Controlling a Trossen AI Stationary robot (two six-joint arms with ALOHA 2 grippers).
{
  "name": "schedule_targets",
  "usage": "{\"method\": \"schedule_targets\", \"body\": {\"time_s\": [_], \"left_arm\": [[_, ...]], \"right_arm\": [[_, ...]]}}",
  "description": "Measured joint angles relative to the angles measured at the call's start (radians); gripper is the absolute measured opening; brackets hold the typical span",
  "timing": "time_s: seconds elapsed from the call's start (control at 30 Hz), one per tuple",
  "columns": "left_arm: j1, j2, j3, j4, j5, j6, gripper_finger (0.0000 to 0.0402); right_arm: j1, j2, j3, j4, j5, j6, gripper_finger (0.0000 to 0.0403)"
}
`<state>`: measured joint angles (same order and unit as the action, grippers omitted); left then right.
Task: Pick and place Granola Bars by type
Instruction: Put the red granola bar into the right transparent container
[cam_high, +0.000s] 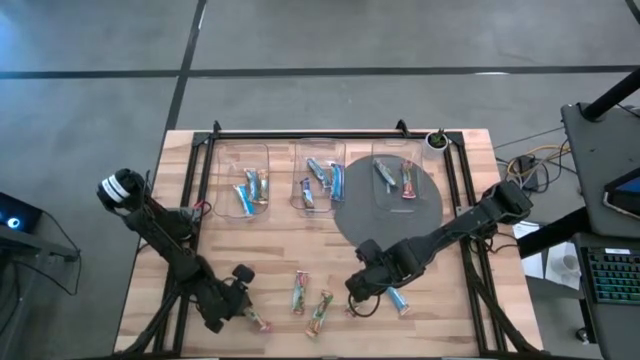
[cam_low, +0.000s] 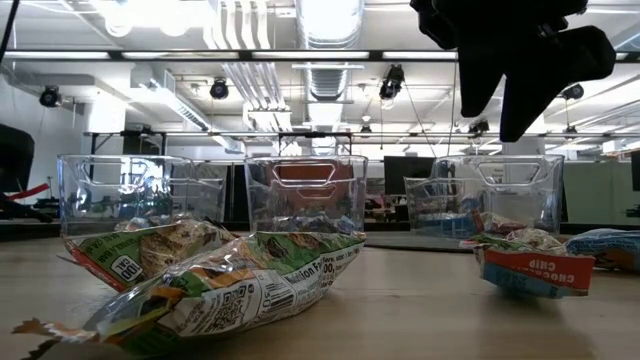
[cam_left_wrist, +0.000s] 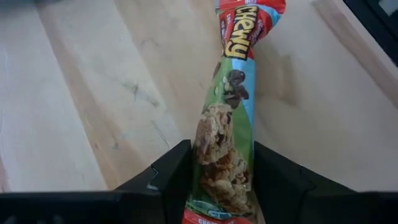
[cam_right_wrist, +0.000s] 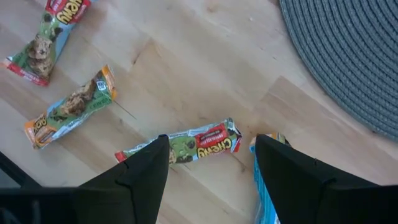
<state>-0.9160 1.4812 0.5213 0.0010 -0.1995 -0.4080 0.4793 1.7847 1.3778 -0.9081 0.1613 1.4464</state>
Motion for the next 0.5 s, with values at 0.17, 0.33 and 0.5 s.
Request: {"method": "schedule_targets", "body": {"time_s": [0.17, 0.33, 0.5], "left_arm": [[0.012, -0.016, -0.001, -0.004, 0.009, -0.018, 0.0105], [0.033, -0.077, -0.006, -0.047, 0.018, -0.034, 0.0073], [0.089, -0.22, -0.005, -0.141, 0.012, -0.074, 0.007]], "right_arm": [[0.0, 0.0, 0.0, 0.007, 0.025, 0.0, 0.0228], [-0.006, 0.0, 0.003, 0.044, 0.06, -0.011, 0.0228], [-0.027, -0.002, 0.004, 0.164, 0.071, -0.095, 0.0228]]}}
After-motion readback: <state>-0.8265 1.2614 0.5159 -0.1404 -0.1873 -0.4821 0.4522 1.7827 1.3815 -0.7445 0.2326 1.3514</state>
